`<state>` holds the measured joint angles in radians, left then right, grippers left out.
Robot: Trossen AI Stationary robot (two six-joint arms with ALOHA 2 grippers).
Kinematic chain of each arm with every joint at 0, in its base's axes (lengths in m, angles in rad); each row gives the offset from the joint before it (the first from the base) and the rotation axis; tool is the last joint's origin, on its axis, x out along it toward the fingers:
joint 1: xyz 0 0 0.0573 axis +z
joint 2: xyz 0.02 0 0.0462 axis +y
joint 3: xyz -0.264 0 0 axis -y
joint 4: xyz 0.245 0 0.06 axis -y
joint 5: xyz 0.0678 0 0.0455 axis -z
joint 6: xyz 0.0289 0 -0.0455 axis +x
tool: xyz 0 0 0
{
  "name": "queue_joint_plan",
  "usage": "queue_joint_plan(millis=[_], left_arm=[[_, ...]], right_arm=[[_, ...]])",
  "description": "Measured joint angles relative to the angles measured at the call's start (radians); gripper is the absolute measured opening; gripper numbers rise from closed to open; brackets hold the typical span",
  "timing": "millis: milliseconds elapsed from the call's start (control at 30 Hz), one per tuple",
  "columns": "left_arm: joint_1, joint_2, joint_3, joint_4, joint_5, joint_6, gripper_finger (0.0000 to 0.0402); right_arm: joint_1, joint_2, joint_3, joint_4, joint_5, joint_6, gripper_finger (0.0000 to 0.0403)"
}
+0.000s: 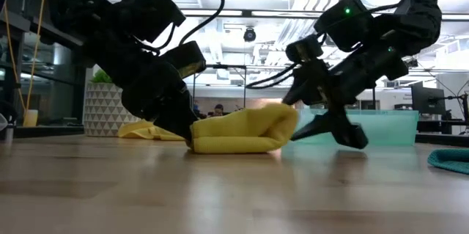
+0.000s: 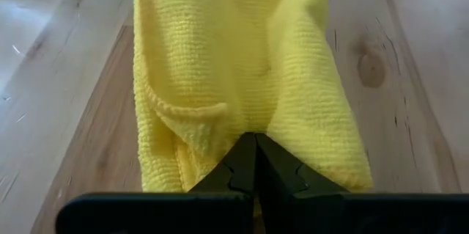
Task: Fold microfiber towels
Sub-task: Put the bottom yellow towel into the bin
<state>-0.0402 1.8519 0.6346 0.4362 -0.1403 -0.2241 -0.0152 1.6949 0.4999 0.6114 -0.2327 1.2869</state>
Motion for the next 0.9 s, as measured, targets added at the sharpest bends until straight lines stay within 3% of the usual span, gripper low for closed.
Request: queue_joint_plan(millis=[167, 400, 633, 900], left_arm=[[0.000, 0.000, 0.000, -0.001, 0.005, 0.008, 0.0000], [0.000, 0.000, 0.000, -0.002, 0.005, 0.010, 0.0000], [0.000, 0.000, 0.000, 0.000, 0.006, 0.018, 0.0000], [0.000, 0.000, 0.000, 0.001, 0.005, 0.017, 0.0000]], right_arm=[[-0.011, -0.053, -0.001, -0.098, -0.002, -0.028, 0.0200], [-0.033, -0.125, 0.000, -0.098, 0.011, -0.025, 0.0200], [-0.041, -0.112, 0.001, -0.222, 0.041, 0.022, 0.0200], [-0.029, -0.076, 0.001, -0.172, 0.034, 0.040, 0.0200]])
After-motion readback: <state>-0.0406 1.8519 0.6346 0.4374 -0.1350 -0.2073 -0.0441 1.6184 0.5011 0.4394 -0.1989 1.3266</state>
